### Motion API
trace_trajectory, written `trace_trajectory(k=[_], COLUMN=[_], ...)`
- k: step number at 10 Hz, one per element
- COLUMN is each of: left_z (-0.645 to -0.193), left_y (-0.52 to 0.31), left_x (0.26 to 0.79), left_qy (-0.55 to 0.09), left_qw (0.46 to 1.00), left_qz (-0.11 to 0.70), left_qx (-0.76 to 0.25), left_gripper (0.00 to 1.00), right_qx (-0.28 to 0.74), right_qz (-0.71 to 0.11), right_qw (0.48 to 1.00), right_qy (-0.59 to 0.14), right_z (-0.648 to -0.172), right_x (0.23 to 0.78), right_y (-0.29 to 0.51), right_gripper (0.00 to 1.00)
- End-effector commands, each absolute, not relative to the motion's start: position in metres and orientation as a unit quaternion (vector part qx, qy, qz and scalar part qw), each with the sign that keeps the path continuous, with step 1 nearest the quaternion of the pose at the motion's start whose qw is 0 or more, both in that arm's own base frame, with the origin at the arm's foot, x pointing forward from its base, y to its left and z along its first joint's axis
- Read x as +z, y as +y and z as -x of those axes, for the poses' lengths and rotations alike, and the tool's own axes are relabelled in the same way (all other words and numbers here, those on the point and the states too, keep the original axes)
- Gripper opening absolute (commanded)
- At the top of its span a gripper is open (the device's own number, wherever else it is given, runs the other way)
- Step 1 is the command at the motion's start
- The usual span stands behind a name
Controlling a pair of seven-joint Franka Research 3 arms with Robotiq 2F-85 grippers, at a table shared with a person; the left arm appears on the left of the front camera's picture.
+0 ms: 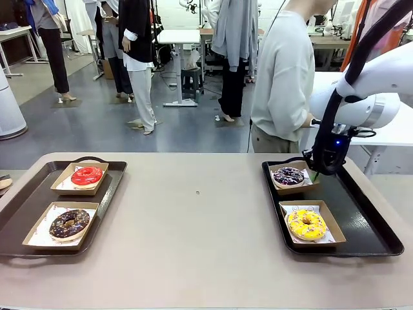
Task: Individually package the donuts and arrange them on the tray.
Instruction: Place the picked Paper togo box on the Handle tray.
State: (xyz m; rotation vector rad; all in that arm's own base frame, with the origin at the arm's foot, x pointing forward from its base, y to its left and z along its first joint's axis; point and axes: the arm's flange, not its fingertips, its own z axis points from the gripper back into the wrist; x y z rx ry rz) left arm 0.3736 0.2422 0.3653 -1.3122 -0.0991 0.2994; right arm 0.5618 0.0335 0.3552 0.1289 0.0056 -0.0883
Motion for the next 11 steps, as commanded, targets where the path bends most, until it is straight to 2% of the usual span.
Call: trace_trajectory(k=[1,2,3,4,6,7,8,9,11], left_z=[-0.37,-0.37,-0.37,-0.37,-0.37,-0.37,-0.37,-0.37,-0.37], left_y=[0.241,0.241,0.241,0.241,0.241,0.241,0.241,0.241,0.241], left_x=[0.367,0.367,0.367,0.367,0.367,0.367,0.367,0.367,0.367], left_qy=[-0.049,-0.049,-0.049,-0.049,-0.049,-0.049,-0.049,-0.049,-0.049], left_qw=[0.779,0.779,0.779,0.779,0.779,0.779,0.779,0.779,0.779], left_qz=[0.609,0.609,0.609,0.609,0.609,0.609,0.609,0.609,0.609], left_qx=[0.139,0.139,0.139,0.139,0.139,0.139,0.139,0.139,0.139], left_gripper=[1.0,1.0,1.0,1.0,1.0,1.0,1.0,1.0,1.0], right_qx=[-0.033,-0.03,-0.03,-0.03,-0.034,-0.033,-0.033,-0.035,-0.036], right_qz=[-0.083,-0.084,-0.084,-0.084,-0.083,-0.083,-0.085,-0.088,-0.087], right_qw=[0.996,0.996,0.996,0.996,0.996,0.996,0.996,0.995,0.995], right_qy=[0.012,0.014,0.013,0.014,0.017,0.017,0.017,0.017,0.022], right_z=[-0.569,-0.568,-0.566,-0.565,-0.563,-0.563,-0.56,-0.558,-0.552], right_x=[0.354,0.355,0.357,0.358,0.359,0.359,0.36,0.36,0.36], right_y=[0.032,0.032,0.032,0.032,0.03,0.03,0.028,0.026,0.023], right_gripper=[0.01,0.57,0.61,1.0,1.0,0.85,0.96,1.0,1.0])
